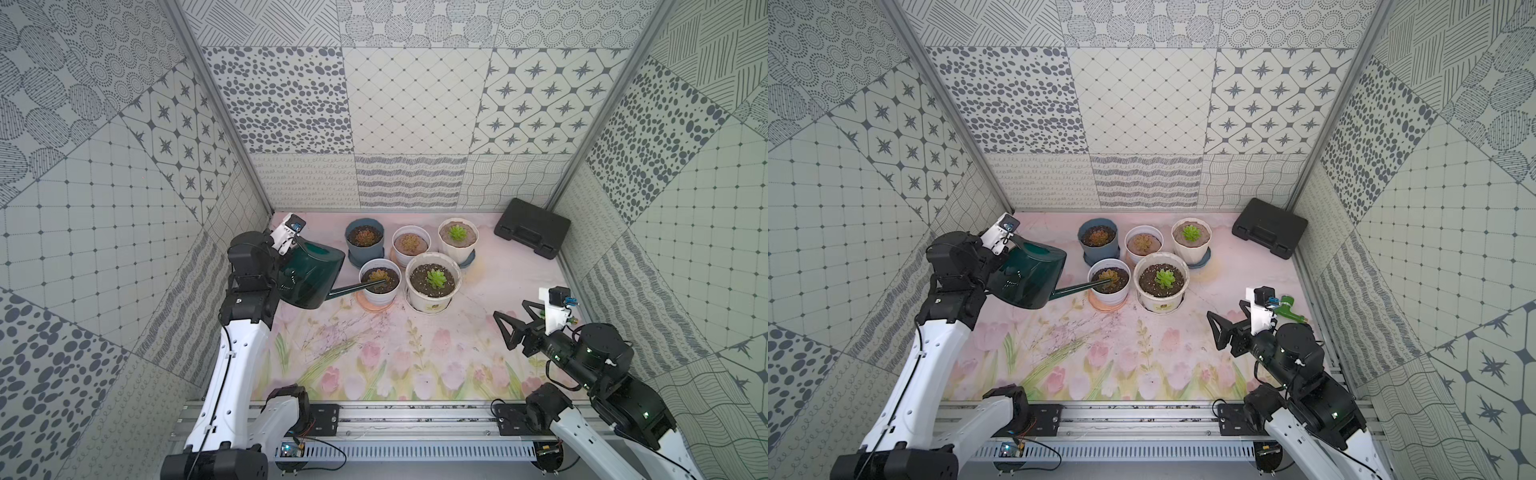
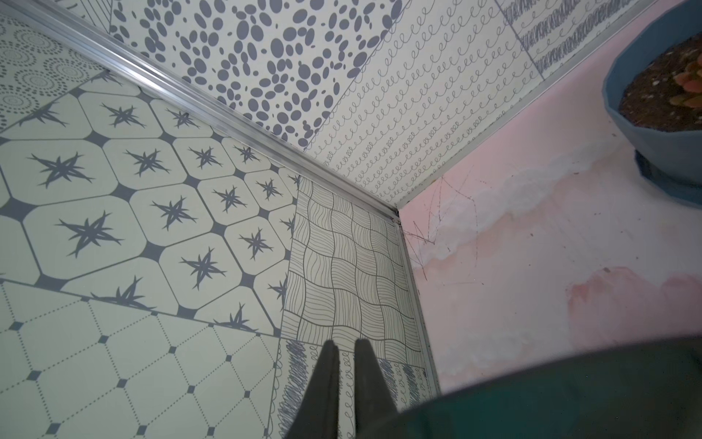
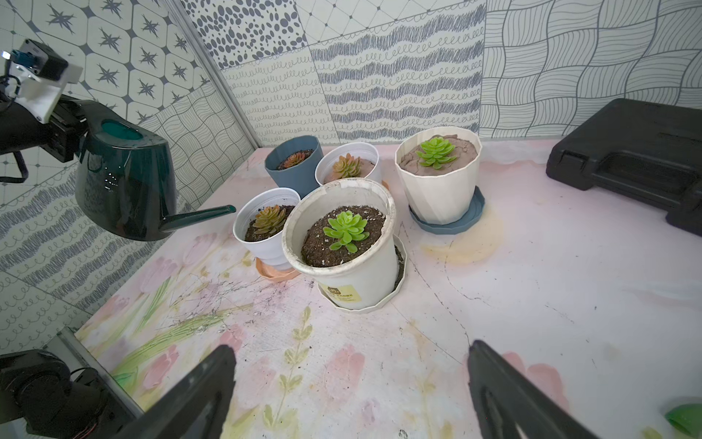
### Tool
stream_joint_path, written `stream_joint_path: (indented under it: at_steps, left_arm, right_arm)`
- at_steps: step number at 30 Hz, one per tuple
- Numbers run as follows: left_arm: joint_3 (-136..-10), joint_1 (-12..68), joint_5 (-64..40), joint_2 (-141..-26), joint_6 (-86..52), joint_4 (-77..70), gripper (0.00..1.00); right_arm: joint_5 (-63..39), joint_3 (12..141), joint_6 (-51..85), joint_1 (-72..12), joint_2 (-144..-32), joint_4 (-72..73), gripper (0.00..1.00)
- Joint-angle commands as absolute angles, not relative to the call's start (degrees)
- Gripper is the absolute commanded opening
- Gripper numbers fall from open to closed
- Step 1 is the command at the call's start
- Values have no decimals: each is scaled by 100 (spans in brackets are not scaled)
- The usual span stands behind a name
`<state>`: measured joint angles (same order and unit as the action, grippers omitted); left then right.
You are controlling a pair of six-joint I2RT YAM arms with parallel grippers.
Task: Water the succulent around the soil edge
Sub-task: Water the soil of the potted plant with water.
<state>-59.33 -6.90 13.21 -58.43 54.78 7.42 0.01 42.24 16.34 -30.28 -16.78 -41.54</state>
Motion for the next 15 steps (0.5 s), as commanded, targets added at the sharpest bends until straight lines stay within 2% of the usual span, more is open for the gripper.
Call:
stream_joint_path:
  at_steps: [1,15]
  left_arm:
    - [-6214,-526,1068,-6121,5987,34,0]
    - [-7034,-20,1281,-6991,6649,51,0]
  right_arm:
    - [31,4179,1719,-3022,-1611,-3902,97]
    - [112,4138,1734,-3021,-1641,-3902,97]
